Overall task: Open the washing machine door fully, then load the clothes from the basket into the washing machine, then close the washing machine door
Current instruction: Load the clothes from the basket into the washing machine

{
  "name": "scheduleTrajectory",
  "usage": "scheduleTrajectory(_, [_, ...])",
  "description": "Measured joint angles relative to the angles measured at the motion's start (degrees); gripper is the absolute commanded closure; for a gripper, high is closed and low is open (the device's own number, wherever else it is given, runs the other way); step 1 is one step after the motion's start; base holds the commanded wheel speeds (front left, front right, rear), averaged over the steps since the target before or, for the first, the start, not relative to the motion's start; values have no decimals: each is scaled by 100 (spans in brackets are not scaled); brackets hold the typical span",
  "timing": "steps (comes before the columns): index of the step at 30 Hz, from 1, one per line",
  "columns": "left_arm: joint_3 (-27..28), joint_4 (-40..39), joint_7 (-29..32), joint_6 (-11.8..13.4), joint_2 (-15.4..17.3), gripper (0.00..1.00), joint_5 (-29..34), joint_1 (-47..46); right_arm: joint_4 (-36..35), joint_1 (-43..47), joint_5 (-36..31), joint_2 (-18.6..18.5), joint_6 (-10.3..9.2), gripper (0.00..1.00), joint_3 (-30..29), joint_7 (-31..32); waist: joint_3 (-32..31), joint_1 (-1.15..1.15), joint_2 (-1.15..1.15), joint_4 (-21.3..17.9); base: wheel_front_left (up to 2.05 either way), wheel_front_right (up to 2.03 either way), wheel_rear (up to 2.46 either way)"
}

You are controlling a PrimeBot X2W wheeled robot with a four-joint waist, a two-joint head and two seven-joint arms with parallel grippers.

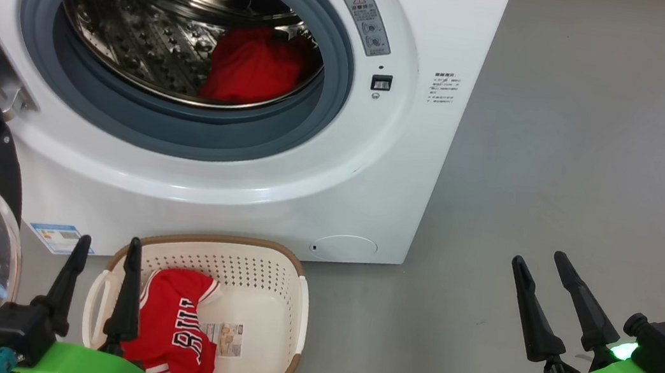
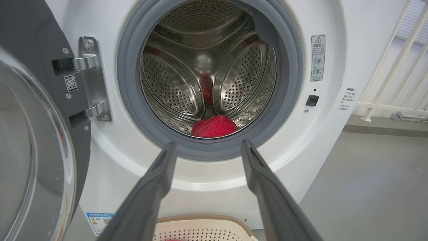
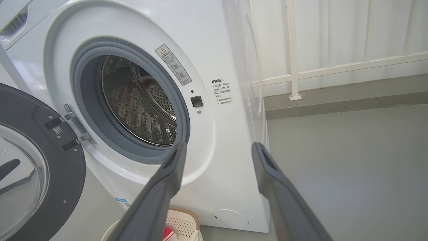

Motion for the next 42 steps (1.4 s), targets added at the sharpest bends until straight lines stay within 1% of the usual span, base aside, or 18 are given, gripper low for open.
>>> scheduleTrajectory(17, [0,76,2,54,36,0,-46,-86,-57,-26,0,19,0,0,-8,0,292,0,0,-24,0,0,0])
scheduleTrajectory(30, [4,324,26,56,168,0,-64,-514,-145,-330,-9,111,0,0,-40,0,880,0,0,-84,0,0,0])
scheduleTrajectory(42, [22,921,85,80,304,0,-105,-1066,-222,-667,-16,168,0,0,-20,0,1459,0,0,-117,0,0,0])
